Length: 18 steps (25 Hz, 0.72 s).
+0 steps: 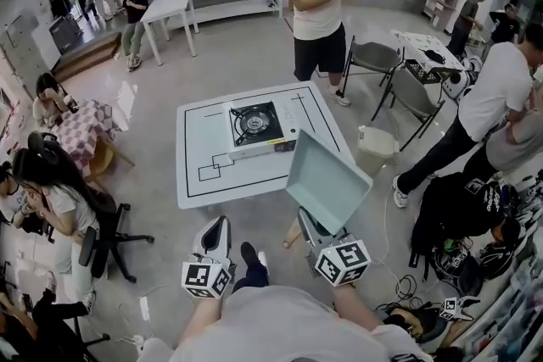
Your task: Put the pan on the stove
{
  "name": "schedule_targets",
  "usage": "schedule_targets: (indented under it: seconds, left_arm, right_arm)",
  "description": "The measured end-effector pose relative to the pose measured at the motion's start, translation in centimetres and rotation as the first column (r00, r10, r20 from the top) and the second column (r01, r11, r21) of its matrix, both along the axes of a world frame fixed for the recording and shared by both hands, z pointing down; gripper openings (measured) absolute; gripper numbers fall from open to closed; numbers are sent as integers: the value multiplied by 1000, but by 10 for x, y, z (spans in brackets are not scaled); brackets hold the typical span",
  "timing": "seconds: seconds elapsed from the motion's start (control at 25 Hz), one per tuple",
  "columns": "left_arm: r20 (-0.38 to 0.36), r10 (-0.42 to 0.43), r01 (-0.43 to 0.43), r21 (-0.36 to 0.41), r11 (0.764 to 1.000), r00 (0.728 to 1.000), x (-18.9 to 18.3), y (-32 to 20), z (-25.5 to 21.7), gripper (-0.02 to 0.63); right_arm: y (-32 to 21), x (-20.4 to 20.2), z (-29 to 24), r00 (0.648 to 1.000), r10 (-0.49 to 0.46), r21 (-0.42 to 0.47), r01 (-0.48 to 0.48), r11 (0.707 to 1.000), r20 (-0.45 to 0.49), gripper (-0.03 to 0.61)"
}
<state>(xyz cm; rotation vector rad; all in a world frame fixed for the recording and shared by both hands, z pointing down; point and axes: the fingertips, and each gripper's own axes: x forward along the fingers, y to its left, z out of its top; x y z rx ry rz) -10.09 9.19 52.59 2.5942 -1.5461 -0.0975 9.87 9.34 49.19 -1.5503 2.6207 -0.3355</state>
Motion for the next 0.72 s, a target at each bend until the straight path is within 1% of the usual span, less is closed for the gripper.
schedule_targets:
  seconds: [0.2,0.4,0.56,0.72]
  left_arm:
    - [7,37,-37,0,999,999,-23,-92,4,9]
    - [36,85,-85,20,996,996,-47,-182,-10,8]
    - [48,113,-115,33,993,992,-59,-233,-10,8]
    - [36,104,-105,21,994,994,-65,-266,-5,8]
  right_arm:
    - [-85,-26,4,1000,20,-19,-20,1000,6,120]
    - [-171,-56,-3,999,39,-26,-39,999,20,120]
    - [-221,-72,-2,999,47,-27,-47,999,25,120]
    - [-254,-77,1,999,40,-34,-39,999,18,119]
